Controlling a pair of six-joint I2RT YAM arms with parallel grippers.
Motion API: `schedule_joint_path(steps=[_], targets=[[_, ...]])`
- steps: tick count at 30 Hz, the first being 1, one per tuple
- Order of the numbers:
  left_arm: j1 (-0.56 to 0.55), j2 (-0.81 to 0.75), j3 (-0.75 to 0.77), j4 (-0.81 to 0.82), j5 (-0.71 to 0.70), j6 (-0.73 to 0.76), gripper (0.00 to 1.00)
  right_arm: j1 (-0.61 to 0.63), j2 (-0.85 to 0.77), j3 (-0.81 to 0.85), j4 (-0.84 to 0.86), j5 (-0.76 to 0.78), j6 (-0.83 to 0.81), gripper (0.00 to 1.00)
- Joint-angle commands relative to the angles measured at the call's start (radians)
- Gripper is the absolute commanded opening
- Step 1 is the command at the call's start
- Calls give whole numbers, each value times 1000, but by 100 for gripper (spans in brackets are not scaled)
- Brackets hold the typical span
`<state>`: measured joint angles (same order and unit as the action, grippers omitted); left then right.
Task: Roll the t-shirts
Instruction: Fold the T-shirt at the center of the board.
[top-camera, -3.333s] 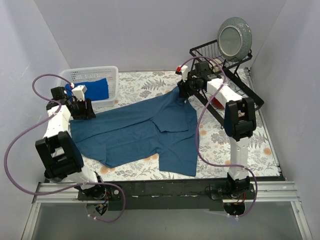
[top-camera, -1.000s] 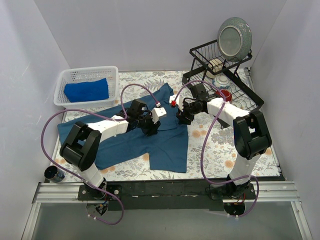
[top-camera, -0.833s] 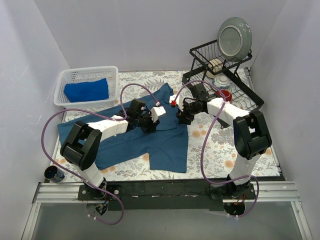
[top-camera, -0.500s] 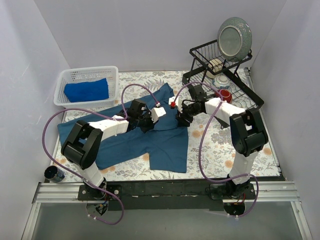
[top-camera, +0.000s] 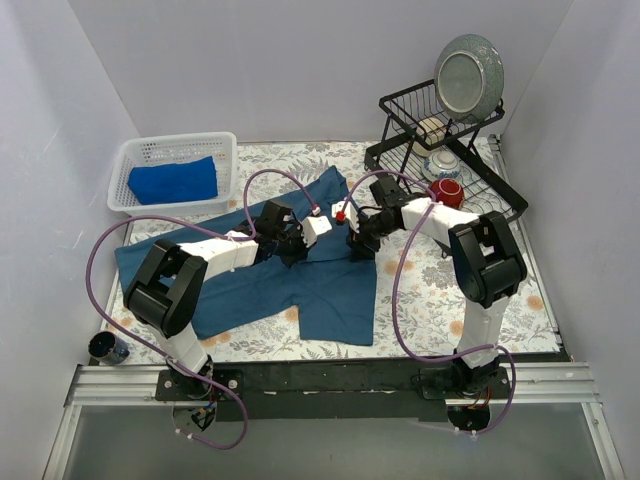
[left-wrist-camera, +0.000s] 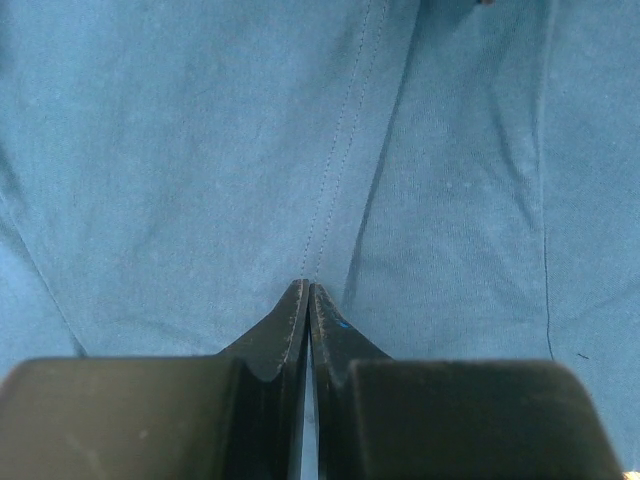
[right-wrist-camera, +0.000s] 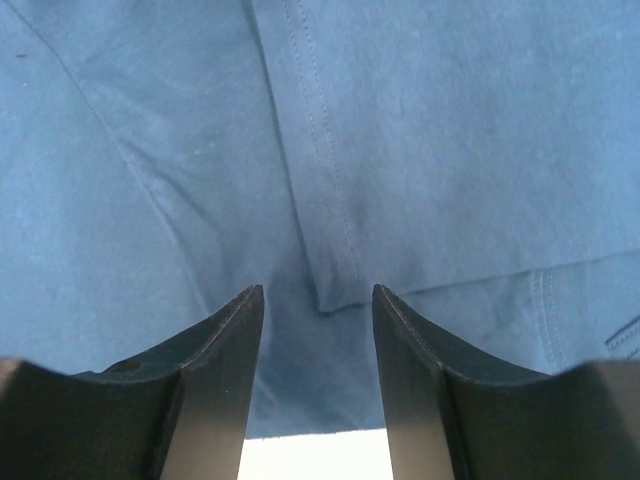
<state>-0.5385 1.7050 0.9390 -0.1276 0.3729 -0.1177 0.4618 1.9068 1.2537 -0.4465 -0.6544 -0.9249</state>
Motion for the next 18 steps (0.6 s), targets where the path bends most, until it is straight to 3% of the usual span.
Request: schedule_joint_path(steps=[1,15,18], targets=[[3,-30,-6,2,-5,-10,0,11,18,21,69,-7,37,52],[29,-41,-5,22,-2,-20,0,14,46,33,66,41,54,38],[32,-42,-3,23,-2,-23,0,14,44,36,74,44,63,29]])
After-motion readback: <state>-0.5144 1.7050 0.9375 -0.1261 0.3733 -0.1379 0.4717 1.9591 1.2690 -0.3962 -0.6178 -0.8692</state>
